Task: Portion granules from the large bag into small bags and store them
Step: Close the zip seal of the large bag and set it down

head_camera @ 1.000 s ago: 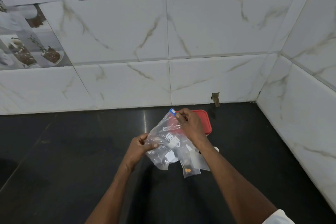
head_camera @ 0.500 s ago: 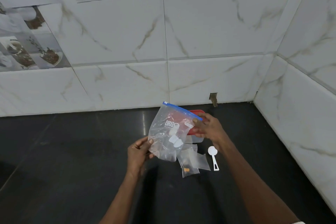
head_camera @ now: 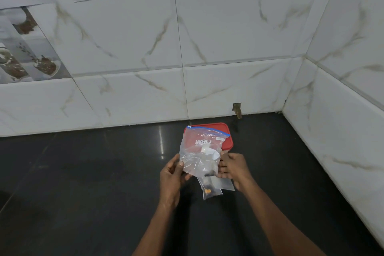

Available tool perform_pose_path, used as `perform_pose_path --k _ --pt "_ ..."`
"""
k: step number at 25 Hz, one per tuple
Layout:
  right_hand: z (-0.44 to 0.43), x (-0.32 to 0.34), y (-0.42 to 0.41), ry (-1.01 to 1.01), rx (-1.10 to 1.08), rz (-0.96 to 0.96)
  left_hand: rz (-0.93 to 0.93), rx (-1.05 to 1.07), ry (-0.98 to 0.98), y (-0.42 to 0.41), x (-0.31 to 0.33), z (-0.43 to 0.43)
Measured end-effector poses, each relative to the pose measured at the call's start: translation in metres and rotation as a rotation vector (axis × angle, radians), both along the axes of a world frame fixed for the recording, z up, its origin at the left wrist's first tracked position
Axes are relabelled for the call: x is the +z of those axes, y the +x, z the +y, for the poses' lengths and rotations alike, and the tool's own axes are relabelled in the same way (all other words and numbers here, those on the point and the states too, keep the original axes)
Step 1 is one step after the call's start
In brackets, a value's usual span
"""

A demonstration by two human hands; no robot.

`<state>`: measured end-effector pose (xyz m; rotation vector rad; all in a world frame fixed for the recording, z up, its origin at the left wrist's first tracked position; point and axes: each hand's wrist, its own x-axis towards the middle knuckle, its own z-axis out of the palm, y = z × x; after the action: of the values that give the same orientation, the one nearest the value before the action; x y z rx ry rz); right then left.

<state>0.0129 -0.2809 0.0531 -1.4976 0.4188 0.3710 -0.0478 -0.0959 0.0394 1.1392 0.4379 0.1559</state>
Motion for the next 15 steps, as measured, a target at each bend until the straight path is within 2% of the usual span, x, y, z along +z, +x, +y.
perform_pose_path --k 4,8,10,15 --pt "0.001 0.007 0.009 -0.157 -0.258 -0.140 0.033 -0.009 0.033 -0.007 -0.001 -0.001" --pt "-0.010 0.020 0.039 0.029 -0.251 -0.019 0.041 -0.014 0.043 -0.007 -0.004 0.011" --pt "-0.012 0.019 0.047 0.057 -0.227 0.024 0.019 -0.031 0.047 -0.007 0.001 0.015" --pt "-0.016 0.020 0.066 0.062 -0.340 -0.033 0.042 0.010 0.035 0.006 0.008 0.030"
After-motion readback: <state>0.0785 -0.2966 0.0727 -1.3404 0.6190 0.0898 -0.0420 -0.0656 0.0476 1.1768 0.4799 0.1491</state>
